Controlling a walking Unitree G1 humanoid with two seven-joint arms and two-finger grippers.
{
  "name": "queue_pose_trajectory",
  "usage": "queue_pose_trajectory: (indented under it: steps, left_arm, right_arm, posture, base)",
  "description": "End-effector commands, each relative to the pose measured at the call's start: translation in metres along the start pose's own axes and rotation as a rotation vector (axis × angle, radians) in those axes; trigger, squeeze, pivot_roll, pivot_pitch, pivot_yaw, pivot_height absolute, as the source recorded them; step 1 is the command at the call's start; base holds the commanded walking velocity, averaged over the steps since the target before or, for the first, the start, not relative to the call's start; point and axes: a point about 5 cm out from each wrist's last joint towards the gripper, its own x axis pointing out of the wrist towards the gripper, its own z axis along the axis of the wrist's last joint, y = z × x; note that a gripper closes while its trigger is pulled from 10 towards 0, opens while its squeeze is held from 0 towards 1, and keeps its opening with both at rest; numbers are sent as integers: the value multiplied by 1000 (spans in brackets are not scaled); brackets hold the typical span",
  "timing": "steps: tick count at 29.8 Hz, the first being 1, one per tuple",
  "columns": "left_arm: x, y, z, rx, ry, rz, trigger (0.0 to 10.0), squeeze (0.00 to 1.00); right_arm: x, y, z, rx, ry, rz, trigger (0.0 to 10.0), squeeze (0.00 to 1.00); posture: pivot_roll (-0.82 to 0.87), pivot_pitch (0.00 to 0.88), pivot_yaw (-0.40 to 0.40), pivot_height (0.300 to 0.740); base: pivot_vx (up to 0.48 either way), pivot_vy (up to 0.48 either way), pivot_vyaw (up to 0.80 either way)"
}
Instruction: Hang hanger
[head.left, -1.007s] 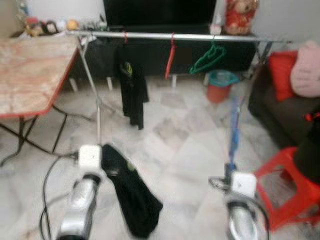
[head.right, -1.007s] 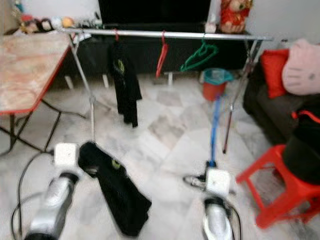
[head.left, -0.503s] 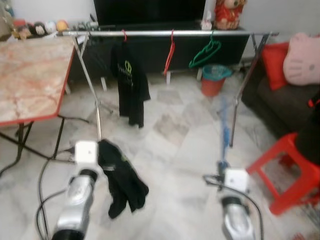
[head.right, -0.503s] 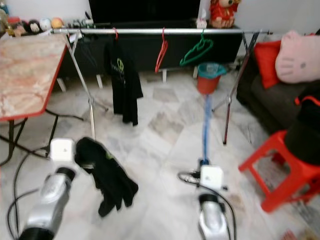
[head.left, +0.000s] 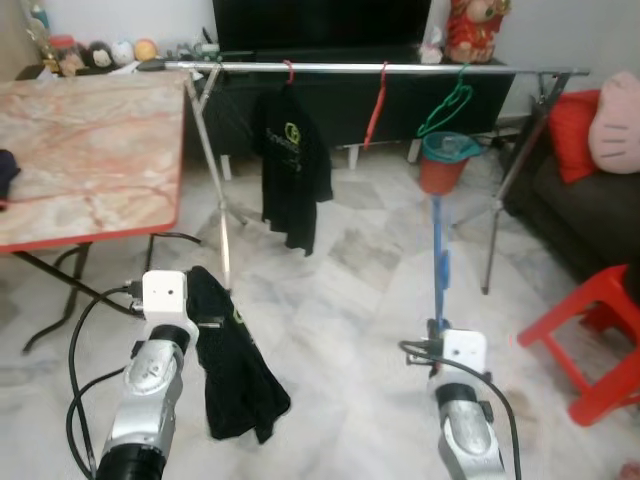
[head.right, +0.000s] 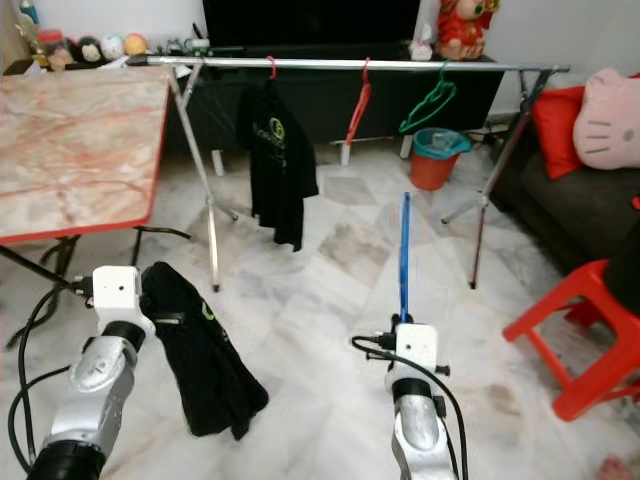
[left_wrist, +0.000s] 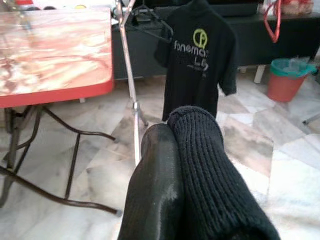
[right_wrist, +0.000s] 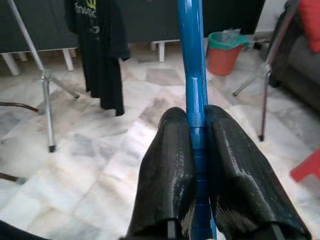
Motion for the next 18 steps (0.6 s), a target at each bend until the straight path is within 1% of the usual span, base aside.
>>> queue_pose_trajectory:
  steps: [1,3,5,6,7,8,9,11,12,13,14,15,16,17,18]
  left_arm:
    - [4,-5,7,-7,-25,-12,10000,0]
    - [4,-6,7,-8,-26,-13,10000,0]
    - [4,-6,7,-9,-26,-13,10000,0]
    - [4,-6,7,-10,-26,-13,10000,0]
    - [5,-6,7,-11,-26,-13,10000,0]
    - [5,-7,7,-11,-26,-13,10000,0]
    - [6,-7,8,-11,-27,-12,10000,0]
    - [6,-6,8,-11,-28,-11,10000,0]
    - [7,-5,9,-11,-29,-8,10000,0]
    - [7,-5,9,-10,-30,-8,10000,0]
    - [7,-4,10,-10,-31,-5,10000,0]
    - [7,-4,10,-11,-32,-4,10000,0]
    - [7,-3,10,-8,-33,-2,10000,0]
    - [7,-3,10,-8,-33,-2,10000,0]
    - [6,-2,10,-8,-34,4,10000,0]
  right_arm:
    - [-2,-11,-5,8,22,-47,10000,0]
    - [-1,-13,-10,23,68,-63,10000,0]
    - [1,-16,-26,45,211,-79,10000,0]
    - [0,-16,-32,52,264,-78,10000,0]
    - [-1,-17,-44,59,371,-72,10000,0]
    - [-2,-17,-47,63,402,-72,10000,0]
    - [-5,-18,-56,79,478,-66,10000,0]
    - [-6,-18,-59,86,498,-58,10000,0]
    - [-8,-17,-62,67,532,-35,10000,0]
    - [-8,-17,-63,57,544,-28,10000,0]
    - [-10,-16,-66,27,560,-12,10000,0]
    - [-10,-16,-66,21,563,-9,10000,0]
    - [-15,-14,-71,3,594,13,10000,0]
    - [-15,-14,-71,3,594,13,10000,0]
    - [-21,-15,-77,-26,621,18,10000,0]
  posture:
    - [41,0,-6,740]
    - [40,0,-6,740]
    - [40,0,-6,740]
    - [40,0,-6,740]
    - [28,0,1,740]
    - [28,0,1,740]
    - [30,0,2,740]
    - [30,0,2,740]
    - [30,0,6,740]
    - [30,0,6,740]
    - [32,0,2,740]
    - [32,0,2,740]
    - [34,0,1,740]
    - [34,0,1,740]
    - [34,0,1,740]
  base:
    - [0,386,0]
    - [0,384,0]
    - [0,386,0]
    - [0,386,0]
    - [0,386,0]
    - [0,386,0]
    - [0,386,0]
    - [0,386,0]
    - [0,390,0]
    - [0,390,0]
    - [0,390,0]
    - [0,390,0]
    - [0,386,0]
    - [0,386,0]
    - [0,386,444]
